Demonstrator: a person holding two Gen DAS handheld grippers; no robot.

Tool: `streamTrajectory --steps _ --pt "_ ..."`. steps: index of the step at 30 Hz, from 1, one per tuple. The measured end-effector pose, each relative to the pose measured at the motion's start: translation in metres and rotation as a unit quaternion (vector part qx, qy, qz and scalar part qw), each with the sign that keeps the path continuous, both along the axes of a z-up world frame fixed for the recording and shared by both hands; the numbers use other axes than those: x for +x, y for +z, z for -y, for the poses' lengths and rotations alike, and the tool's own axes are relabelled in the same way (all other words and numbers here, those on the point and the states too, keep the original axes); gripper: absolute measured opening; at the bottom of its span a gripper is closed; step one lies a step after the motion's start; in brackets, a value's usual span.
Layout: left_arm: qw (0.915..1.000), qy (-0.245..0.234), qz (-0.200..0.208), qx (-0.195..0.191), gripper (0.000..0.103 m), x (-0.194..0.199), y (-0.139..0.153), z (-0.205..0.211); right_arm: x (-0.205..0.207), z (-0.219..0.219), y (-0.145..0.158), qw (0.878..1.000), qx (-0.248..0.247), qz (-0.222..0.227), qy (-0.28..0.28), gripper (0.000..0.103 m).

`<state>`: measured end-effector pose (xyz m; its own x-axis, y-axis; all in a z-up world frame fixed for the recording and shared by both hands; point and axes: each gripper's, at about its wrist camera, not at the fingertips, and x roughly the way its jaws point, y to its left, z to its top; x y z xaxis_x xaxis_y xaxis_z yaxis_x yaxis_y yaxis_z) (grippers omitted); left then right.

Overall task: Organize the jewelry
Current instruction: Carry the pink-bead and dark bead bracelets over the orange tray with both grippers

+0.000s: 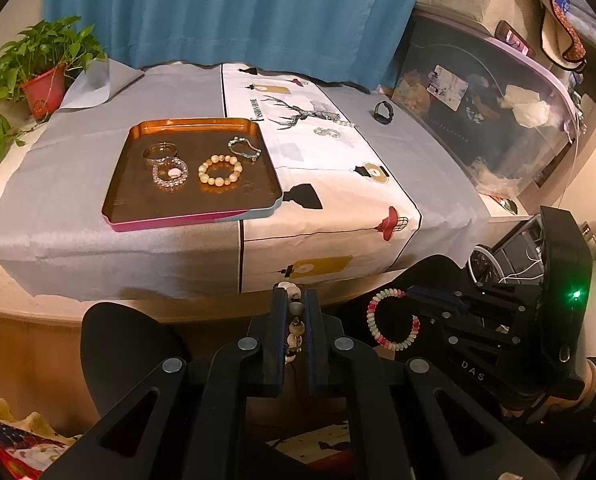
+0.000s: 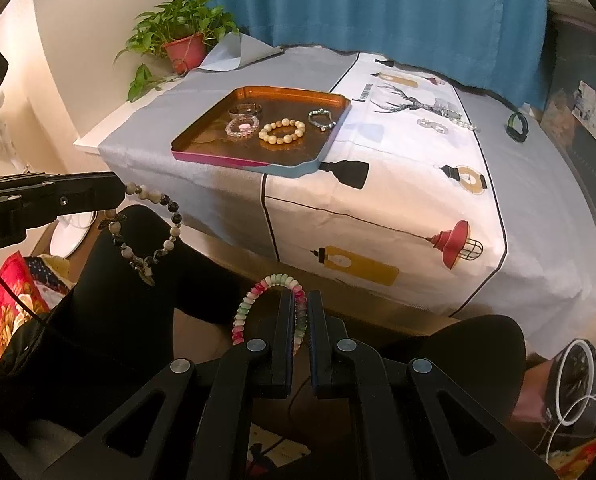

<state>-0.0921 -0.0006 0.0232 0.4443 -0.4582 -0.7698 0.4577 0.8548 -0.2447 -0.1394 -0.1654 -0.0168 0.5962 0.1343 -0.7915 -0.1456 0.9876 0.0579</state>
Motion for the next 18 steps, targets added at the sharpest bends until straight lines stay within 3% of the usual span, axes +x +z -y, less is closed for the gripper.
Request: streamTrajectory --steps 18 --pt "0.999 0.041 -0.004 -0.015 0.006 0.047 -0.003 -0.032 0.048 -0.002 0.0 1.0 -0.017 -0.013 0.001 0.007"
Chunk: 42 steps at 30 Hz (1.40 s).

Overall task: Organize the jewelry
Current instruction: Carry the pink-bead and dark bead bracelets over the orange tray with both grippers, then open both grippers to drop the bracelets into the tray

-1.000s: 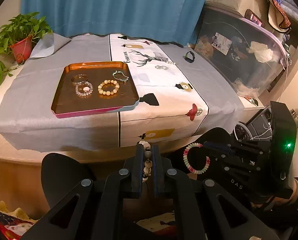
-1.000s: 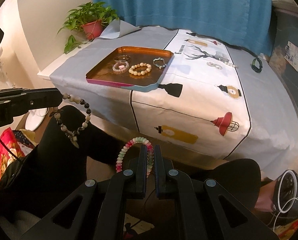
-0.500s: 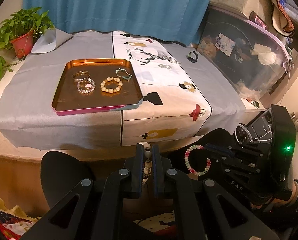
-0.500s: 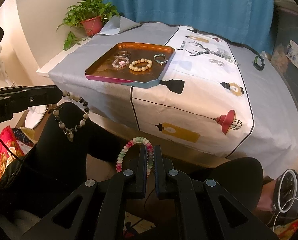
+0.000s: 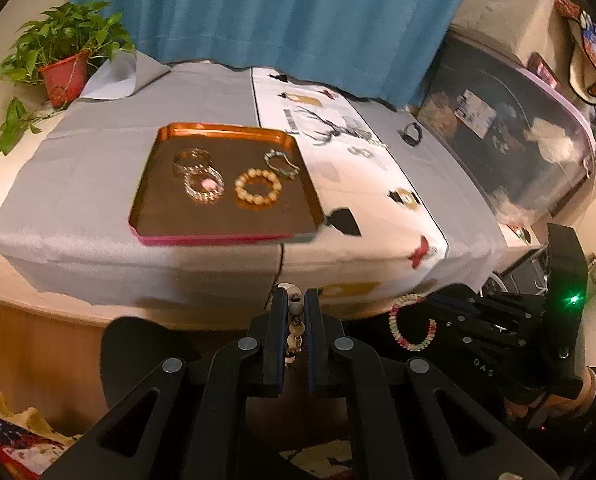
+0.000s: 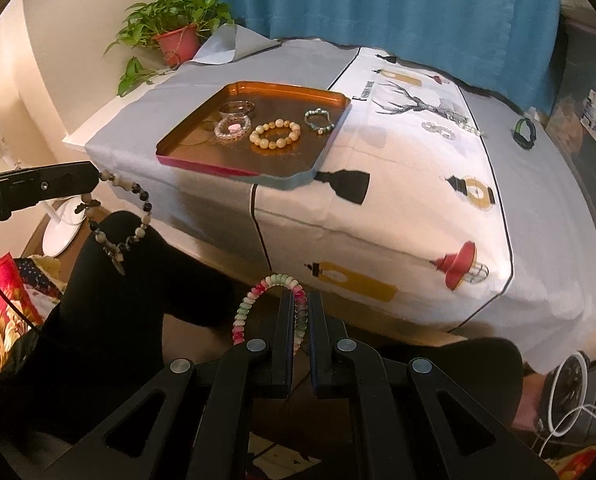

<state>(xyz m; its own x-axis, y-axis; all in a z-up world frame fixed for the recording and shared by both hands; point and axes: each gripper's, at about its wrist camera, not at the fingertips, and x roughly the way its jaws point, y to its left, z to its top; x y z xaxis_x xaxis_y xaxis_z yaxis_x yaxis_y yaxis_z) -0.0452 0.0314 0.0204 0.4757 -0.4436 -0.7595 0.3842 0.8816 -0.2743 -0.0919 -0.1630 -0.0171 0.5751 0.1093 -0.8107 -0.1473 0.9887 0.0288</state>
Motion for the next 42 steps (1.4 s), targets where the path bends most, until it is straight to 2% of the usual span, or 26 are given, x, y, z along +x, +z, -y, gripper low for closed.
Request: streamTrajectory --steps 16,23,32,33,34,35,36,37,38,39,42 --pt "0.9992 0.031 0.022 -0.008 0.006 0.103 0.002 -0.023 0.122 -0.027 0.017 1.0 -0.005 0.021 0.02 0.007" --pt "0.9993 0.032 0.02 -0.001 0.006 0.145 -0.01 -0.02 0.172 -0.041 0.01 0.999 0.001 0.022 0.028 0.007" --pt "0.999 0.038 0.006 0.022 0.008 0.186 -0.037 -0.014 0.224 -0.05 -0.015 1.0 0.007 0.001 0.026 0.007" --pt "0.9987 0.043 0.003 0.027 0.012 0.192 -0.042 -0.014 0.228 -0.049 -0.019 1.0 0.011 -0.002 0.024 0.008" --pt "0.9982 0.047 -0.001 0.036 0.03 0.195 -0.046 -0.013 0.232 -0.048 -0.023 1.0 0.014 -0.006 0.022 0.009" --pt "0.9975 0.054 -0.003 0.045 0.067 0.197 -0.049 -0.013 0.235 -0.048 -0.027 1.0 0.015 -0.011 0.022 0.014" --pt "0.9957 0.07 -0.006 0.06 0.084 0.2 -0.053 -0.013 0.239 -0.048 -0.034 0.999 0.007 -0.026 0.02 0.019" --pt "0.9932 0.09 -0.004 0.075 0.097 0.2 -0.055 -0.014 0.24 -0.047 -0.04 0.999 -0.002 -0.036 0.015 0.039" --pt "0.9921 0.097 0.004 0.079 0.097 0.198 -0.056 -0.015 0.239 -0.046 -0.044 0.999 -0.01 -0.041 0.008 0.062" --pt "0.9915 0.099 0.008 0.084 0.097 0.195 -0.058 -0.016 0.234 -0.044 -0.045 0.999 -0.015 -0.038 0.001 0.069" --pt "0.9893 0.099 -0.003 0.107 0.097 0.185 -0.063 -0.017 0.217 -0.038 -0.045 0.999 -0.018 -0.032 -0.007 0.071"
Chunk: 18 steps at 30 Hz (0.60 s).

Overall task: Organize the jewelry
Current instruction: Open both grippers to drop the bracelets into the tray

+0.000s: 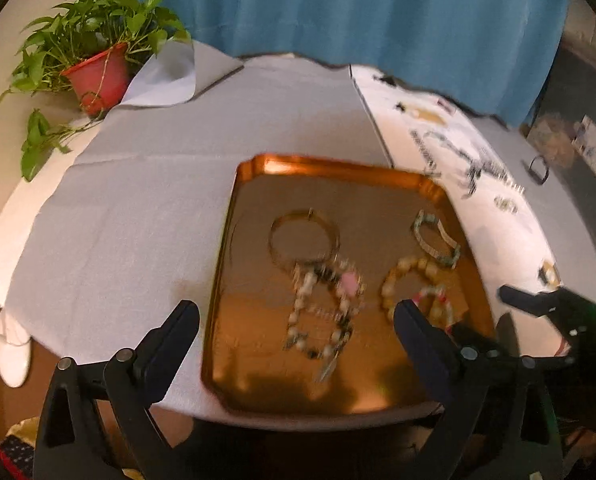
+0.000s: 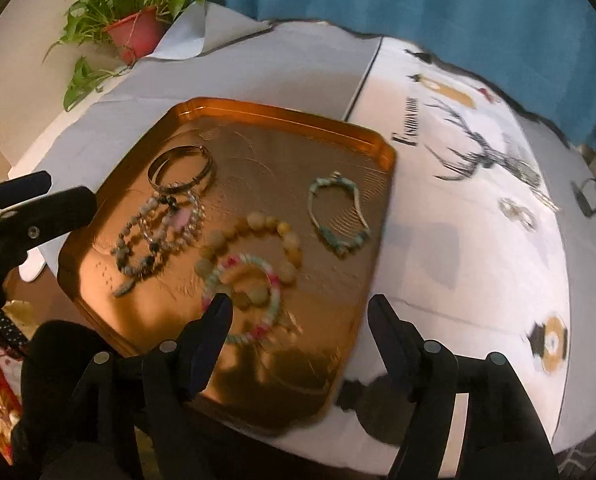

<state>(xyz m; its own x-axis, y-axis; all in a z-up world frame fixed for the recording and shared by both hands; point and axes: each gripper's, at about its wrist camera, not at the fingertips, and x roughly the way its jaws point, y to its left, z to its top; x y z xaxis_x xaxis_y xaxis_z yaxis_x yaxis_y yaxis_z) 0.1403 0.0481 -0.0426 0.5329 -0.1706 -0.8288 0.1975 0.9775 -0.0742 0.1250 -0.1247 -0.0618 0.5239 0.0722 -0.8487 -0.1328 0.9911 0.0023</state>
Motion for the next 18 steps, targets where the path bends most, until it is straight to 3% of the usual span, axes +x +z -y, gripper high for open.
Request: streamTrajectory --steps 8,18 --pt "0.9999 0.007 -0.009 0.006 0.097 -0.072 0.01 0.003 -0.081 0.008 0.018 1.0 0.017 0.008 -0.018 0.072" --pt "0.9985 0.012 0.038 0.037 0.097 -0.177 0.034 0.006 -0.193 -0.005 0.052 0.996 -0.01 0.088 -0.005 0.074"
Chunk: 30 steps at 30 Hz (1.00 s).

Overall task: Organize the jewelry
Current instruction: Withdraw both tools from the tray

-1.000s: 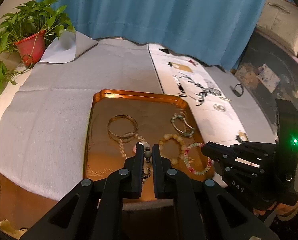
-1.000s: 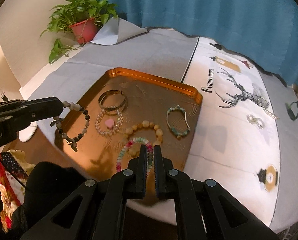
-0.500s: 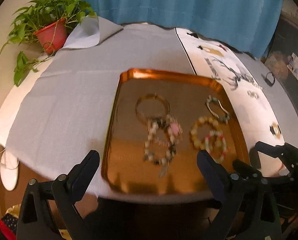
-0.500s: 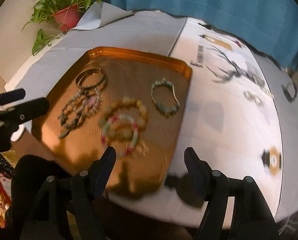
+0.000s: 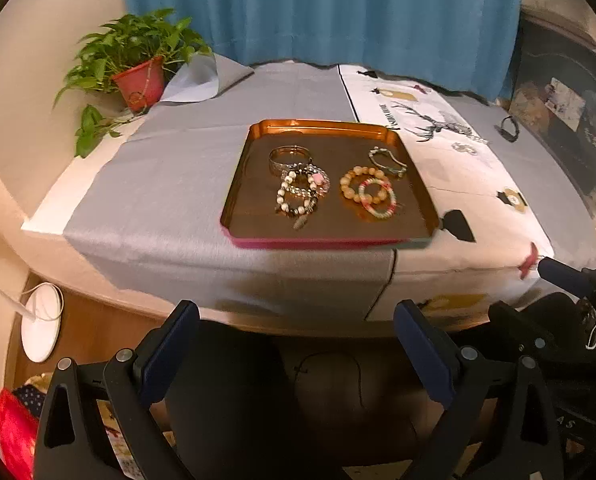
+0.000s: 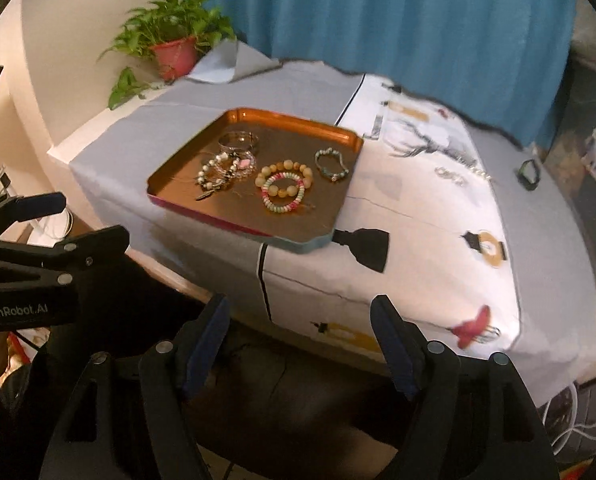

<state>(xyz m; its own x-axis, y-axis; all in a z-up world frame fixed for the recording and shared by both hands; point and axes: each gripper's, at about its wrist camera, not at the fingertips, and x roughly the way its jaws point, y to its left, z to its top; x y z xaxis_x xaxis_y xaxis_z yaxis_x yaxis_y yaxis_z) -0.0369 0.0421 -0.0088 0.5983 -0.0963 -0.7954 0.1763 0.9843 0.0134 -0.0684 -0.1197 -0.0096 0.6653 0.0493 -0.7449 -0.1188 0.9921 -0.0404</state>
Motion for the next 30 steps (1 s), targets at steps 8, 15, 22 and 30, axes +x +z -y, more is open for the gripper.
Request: streamTrajectory --steps 8,15,22,30 --pt "0.9996 -0.008 0.028 0.007 0.097 -0.045 0.016 0.008 -0.042 -0.004 0.008 1.0 0.018 0.018 0.006 0.075" --pt "0.9988 -0.016 0.043 0.015 0.097 -0.066 0.023 0.014 -0.062 -0.004 0.013 0.999 0.019 0.029 0.01 0.075" --pt "0.9987 -0.016 0.045 0.016 0.097 -0.07 0.025 0.015 -0.068 0.0 0.014 0.999 0.023 0.03 0.004 0.076" --pt "0.9988 -0.015 0.043 0.016 0.097 -0.071 0.025 0.016 -0.067 0.003 0.012 0.999 0.022 0.025 0.002 0.076"
